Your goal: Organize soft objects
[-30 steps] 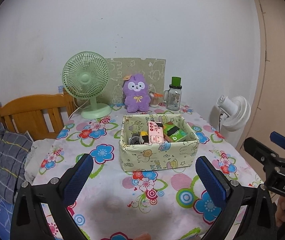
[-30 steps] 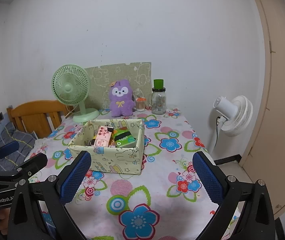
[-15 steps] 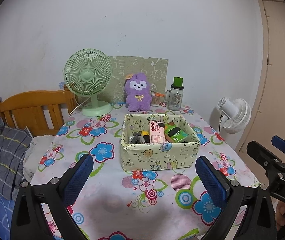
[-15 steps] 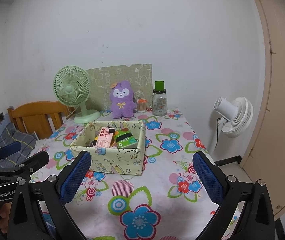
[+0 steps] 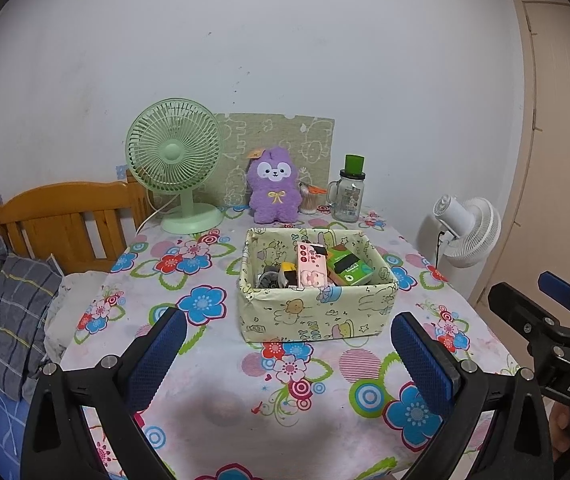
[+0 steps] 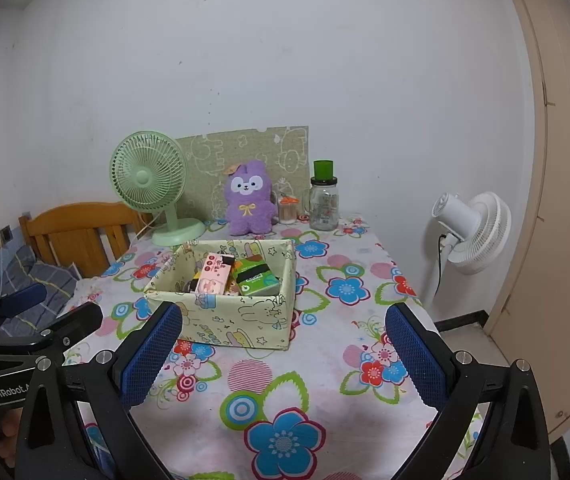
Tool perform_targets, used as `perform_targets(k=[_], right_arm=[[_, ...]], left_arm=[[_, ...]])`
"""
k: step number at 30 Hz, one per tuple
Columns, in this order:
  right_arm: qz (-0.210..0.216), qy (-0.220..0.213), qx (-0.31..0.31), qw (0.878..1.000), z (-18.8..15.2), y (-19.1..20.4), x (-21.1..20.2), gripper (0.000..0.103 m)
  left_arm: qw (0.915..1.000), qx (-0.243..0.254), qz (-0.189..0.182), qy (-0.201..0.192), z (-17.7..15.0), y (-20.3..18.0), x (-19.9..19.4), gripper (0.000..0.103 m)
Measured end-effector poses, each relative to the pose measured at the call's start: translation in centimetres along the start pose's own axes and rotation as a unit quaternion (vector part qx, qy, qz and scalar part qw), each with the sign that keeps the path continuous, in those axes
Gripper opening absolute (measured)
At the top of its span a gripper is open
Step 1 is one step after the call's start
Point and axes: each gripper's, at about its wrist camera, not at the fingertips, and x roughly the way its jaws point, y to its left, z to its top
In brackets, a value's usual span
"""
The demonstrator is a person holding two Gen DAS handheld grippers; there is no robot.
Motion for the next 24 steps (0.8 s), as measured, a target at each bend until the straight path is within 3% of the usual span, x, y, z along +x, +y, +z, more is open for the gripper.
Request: perform_targets(k=[24], right_arm=[[0.004,-0.012,-0.012,1.0,0.31,0.49,-0.07,0.103]], left_arm=[[0.9999,0.0,-0.007,-0.007,0.03,-0.25,-0.05,0.103]])
